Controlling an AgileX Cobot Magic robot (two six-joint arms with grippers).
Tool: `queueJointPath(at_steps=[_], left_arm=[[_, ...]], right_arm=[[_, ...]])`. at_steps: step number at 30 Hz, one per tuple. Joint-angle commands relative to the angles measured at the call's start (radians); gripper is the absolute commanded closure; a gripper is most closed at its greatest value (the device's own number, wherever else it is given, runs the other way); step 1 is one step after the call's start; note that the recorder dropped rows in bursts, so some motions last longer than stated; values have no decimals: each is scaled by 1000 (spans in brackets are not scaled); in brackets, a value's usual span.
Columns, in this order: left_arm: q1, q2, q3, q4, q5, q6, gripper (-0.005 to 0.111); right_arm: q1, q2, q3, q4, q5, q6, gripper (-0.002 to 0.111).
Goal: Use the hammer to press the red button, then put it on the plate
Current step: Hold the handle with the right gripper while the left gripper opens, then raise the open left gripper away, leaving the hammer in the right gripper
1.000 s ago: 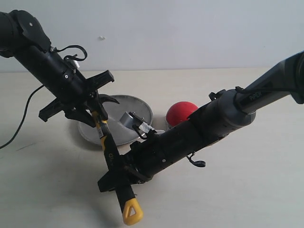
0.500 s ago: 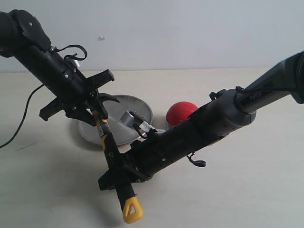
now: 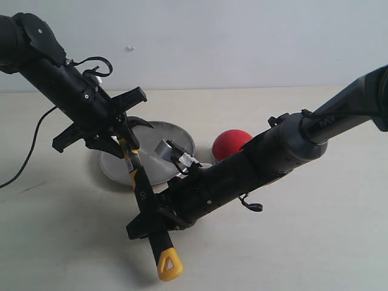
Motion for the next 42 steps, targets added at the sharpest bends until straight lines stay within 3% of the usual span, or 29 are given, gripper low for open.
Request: queueJointPath(at_steps=[1, 9, 11, 18, 22, 29, 35, 38, 40, 42], left_arm=[[2, -7, -13, -26, -90, -18, 107], [2, -7, -13, -24, -51, -56, 106], [2, -7, -13, -24, -47, -56, 101], [2, -7, -13, -23, -38, -49, 49], [2, -7, -13, -23, -24, -45, 32], [9, -9, -20, -29, 11, -57, 30], [80, -17, -143, -121, 280, -33, 30], [114, -31, -184, -140, 280, -9, 30], [127, -50, -184, -155, 280, 10, 34], [138, -63, -184, -196, 280, 33, 45]], right_arm=[[4, -3, -2, -68, 21, -45, 106], [4, -3, -2, -68, 21, -47, 106], [4, -3, -2, -73, 21, -47, 106], [4, -3, -2, -82, 19, -47, 106], [4, -3, -2, -78, 4, -47, 106], [4, -3, -2, -76, -15, -44, 108], [4, -11, -2, -82, -33, -24, 108], [4, -31, -2, -82, -48, -12, 108], [4, -49, -4, -82, -62, -4, 108], [4, -63, -5, -85, -80, 4, 108]])
